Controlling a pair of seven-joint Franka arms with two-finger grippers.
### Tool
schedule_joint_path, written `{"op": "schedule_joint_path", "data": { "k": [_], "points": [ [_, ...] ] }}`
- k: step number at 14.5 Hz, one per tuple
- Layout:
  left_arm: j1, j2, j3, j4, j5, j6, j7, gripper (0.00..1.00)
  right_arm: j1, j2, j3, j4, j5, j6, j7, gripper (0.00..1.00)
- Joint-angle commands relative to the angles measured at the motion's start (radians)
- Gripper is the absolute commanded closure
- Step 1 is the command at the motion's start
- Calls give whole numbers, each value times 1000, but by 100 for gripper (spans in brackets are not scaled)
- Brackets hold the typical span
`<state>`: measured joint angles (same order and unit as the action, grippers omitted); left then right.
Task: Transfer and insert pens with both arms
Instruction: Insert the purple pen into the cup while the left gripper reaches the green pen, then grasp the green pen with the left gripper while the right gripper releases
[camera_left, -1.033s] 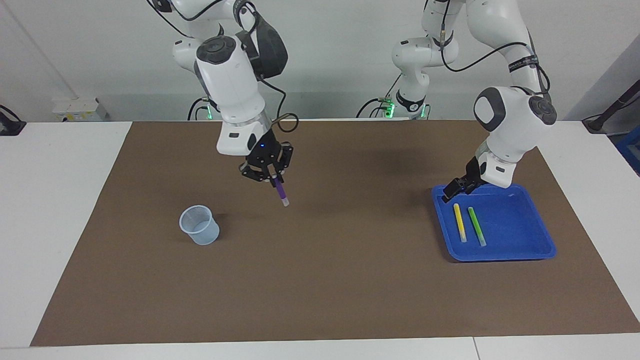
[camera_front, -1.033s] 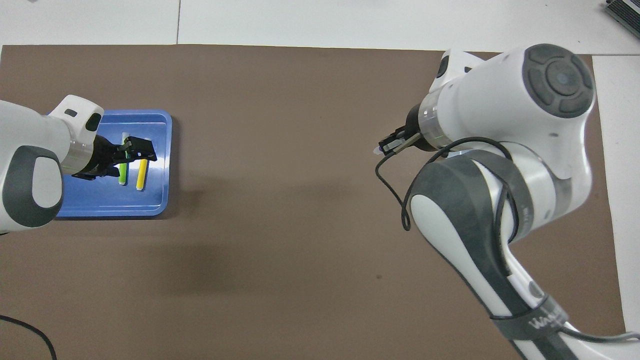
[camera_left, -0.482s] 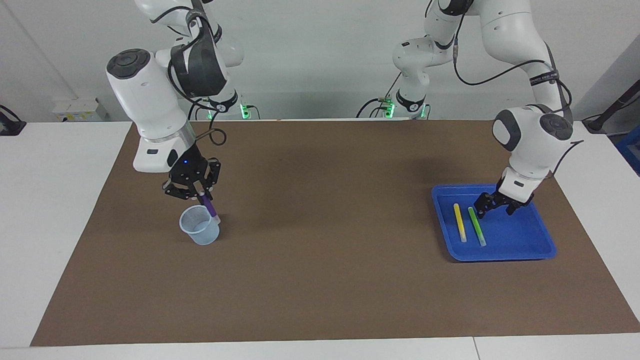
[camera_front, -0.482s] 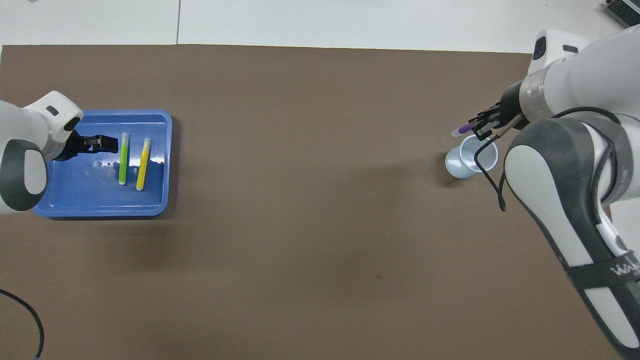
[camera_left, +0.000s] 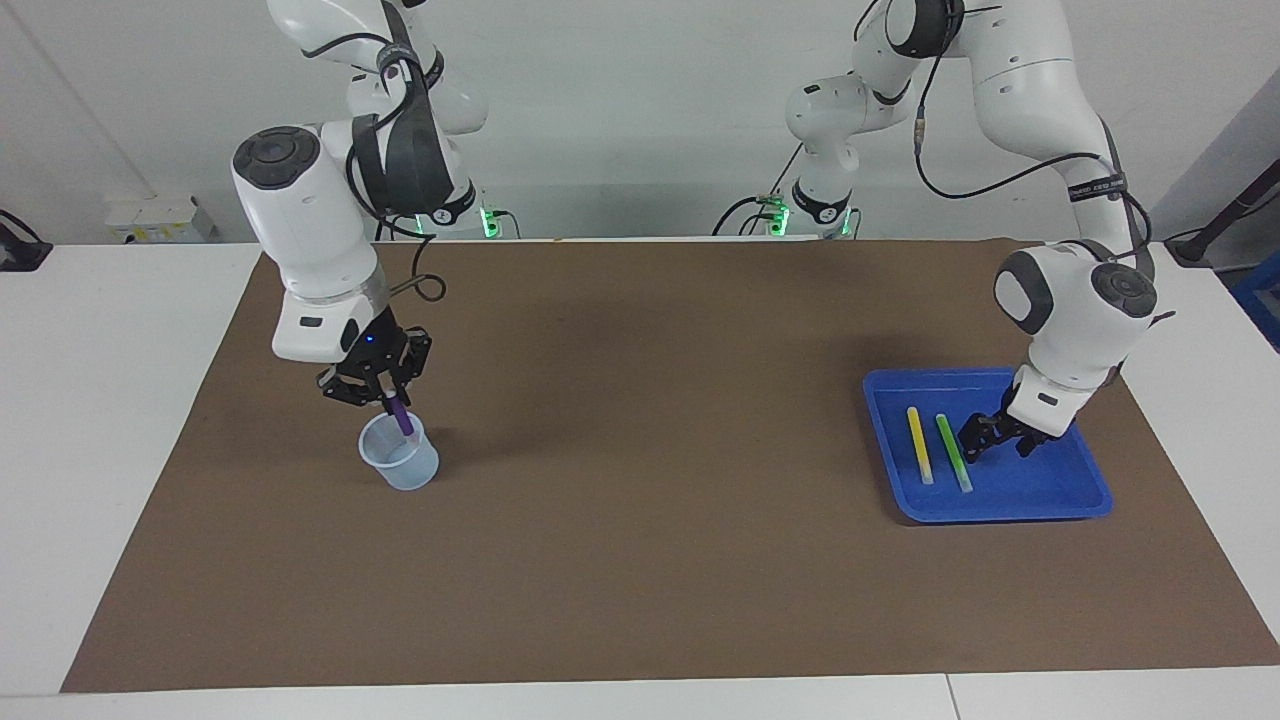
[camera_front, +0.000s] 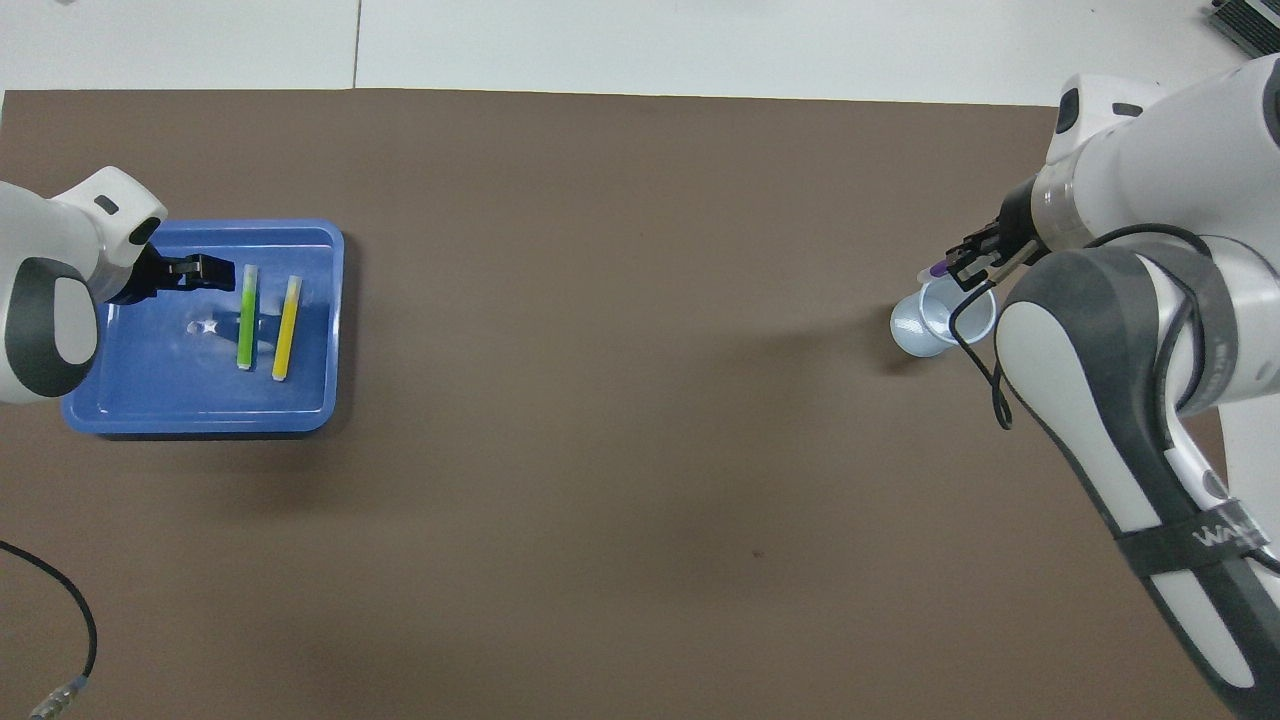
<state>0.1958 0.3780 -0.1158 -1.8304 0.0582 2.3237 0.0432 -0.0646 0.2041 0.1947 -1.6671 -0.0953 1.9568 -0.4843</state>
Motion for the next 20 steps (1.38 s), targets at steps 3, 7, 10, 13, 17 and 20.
{"op": "schedule_joint_path", "data": {
  "k": [3, 7, 10, 13, 17, 20],
  "points": [
    [-6, 12, 1, -1, 12, 20, 1, 30, -18, -20, 11, -30, -76, -30, 9, 100],
    [-6, 9, 1, -61, 12, 51, 3, 31, -29, -20, 15, -46, -73, -18, 10, 100],
    [-13, 7, -2, -72, 12, 42, 1, 35, -46, -22, 15, -77, -73, -9, 33, 100],
    [-30, 5, -5, -73, -1, 39, -5, 38, -41, -25, 15, -85, -73, -7, 73, 95],
    [-29, 4, -5, -82, 0, 46, 0, 56, -41, -23, 15, -97, -73, 24, 87, 19],
    [-27, 1, -5, -90, -1, 42, -2, 95, -41, -22, 15, -91, -66, 17, 90, 0]
  ]
}}
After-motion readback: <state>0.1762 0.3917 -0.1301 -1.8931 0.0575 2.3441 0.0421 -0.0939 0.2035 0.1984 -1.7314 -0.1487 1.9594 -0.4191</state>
